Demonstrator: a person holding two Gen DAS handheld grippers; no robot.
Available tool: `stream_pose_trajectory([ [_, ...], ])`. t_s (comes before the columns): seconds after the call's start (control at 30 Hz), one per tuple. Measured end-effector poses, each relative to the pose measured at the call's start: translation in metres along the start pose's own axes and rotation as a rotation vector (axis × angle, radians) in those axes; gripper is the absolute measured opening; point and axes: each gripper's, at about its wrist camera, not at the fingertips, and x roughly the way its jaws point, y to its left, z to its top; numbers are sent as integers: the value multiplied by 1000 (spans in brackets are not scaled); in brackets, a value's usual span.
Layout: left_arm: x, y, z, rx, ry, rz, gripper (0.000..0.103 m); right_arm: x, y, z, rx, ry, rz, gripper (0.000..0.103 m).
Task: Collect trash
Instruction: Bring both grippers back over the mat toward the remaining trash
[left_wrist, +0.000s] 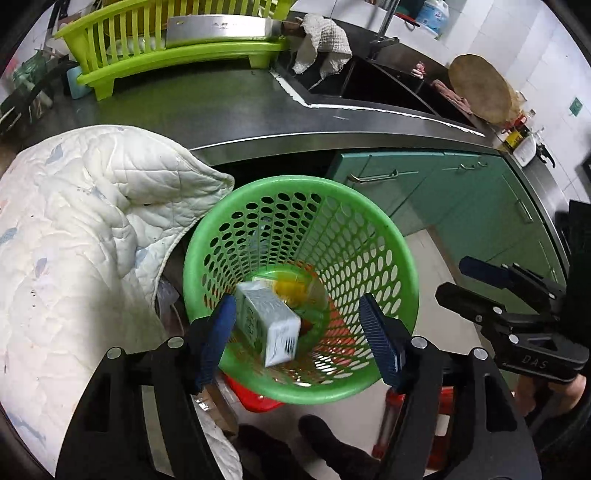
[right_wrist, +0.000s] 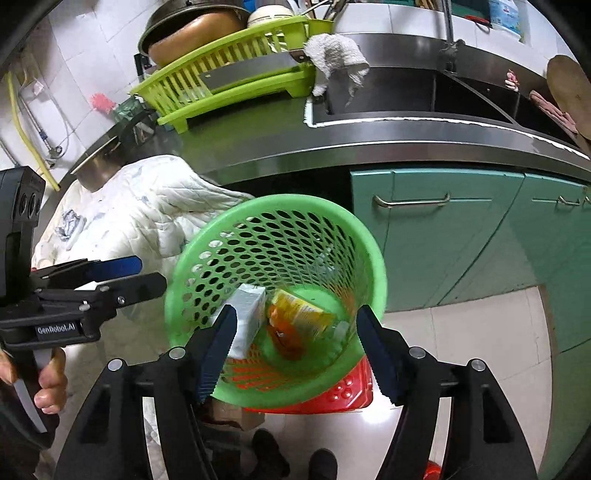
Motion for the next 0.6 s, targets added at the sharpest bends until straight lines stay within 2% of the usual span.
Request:
stream_pose_trajectory([
  [0.13,-23,12,-3,-36,-37,5,68,-2,16,6,-28,-14,25,65],
  [0.27,-55,34,-10,-80,-88,47,68,-3,39,16,-77,-26,54,65],
  [0.47,-106,84,-30,-177,-156,146,68,5,82,36,-161,-23,123,65],
  [0.6,-137,126,-50,-266,-191,219,68,15,125,48,-236,-13,177,65],
])
